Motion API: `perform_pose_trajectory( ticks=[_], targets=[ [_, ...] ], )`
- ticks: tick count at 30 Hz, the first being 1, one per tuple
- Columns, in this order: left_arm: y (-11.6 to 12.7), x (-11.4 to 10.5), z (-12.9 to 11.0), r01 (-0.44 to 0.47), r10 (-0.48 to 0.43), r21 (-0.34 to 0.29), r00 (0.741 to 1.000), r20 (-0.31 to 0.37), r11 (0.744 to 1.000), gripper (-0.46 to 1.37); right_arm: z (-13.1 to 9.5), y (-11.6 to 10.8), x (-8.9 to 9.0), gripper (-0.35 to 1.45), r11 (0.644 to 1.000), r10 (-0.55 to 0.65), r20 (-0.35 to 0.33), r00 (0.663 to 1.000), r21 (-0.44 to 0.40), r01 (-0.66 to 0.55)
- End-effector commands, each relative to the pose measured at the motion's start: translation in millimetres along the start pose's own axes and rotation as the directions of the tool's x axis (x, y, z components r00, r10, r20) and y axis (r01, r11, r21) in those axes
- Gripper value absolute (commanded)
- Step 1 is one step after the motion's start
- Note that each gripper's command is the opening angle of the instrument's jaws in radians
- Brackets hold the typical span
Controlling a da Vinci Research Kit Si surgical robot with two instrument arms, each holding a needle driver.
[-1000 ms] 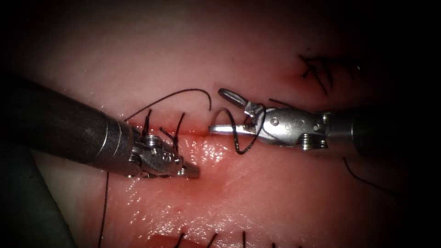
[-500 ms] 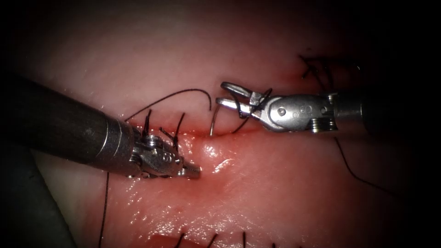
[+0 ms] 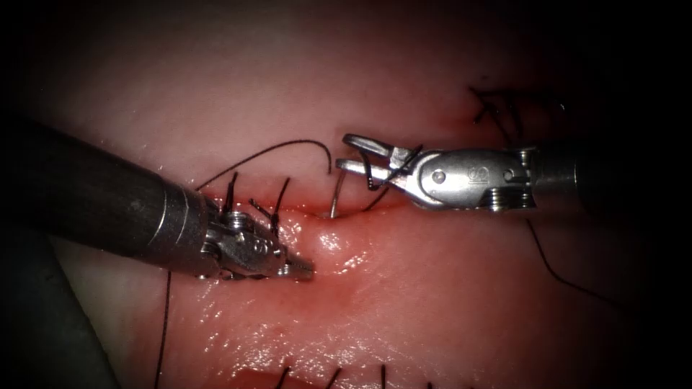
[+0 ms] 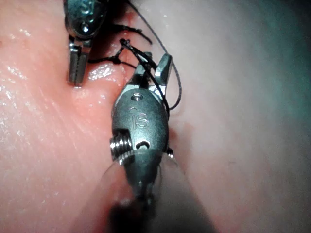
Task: Wound Closure
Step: Use the right gripper to throw the needle through the bottom of the wound
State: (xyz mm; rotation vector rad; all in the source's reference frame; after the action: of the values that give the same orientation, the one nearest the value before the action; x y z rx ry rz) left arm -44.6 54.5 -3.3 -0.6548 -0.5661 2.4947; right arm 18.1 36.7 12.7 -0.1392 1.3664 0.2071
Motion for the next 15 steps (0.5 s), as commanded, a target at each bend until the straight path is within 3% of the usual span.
perform_pose_trajectory(
  ticks=[1, 11, 15],
  targets=[
    [0.1, 0.0, 0.0, 0.0, 0.0, -0.01, 1.0, 0.001, 1.0, -0.35, 0.2, -0.2, 0.1, -0.35, 0.999, -0.032, 0.003, 0.999, -0.016, 0.032],
    [0.3, -0.1, 0.1, -0.001, 0.001, -0.009, 1.0, 0.001, 1.0, -0.35, 0.4, -2.4, -2.5, -0.35, 0.992, -0.121, 0.055, 0.991, -0.016, 0.122],
    [0.3, -0.1, 0.2, -0.001, 0.001, -0.009, 1.0, 0.0, 1.0, -0.35, 0.6, -2.4, -2.9, -0.35, 0.999, -0.036, 0.076, 0.996, -0.002, 0.036]
  ],
)
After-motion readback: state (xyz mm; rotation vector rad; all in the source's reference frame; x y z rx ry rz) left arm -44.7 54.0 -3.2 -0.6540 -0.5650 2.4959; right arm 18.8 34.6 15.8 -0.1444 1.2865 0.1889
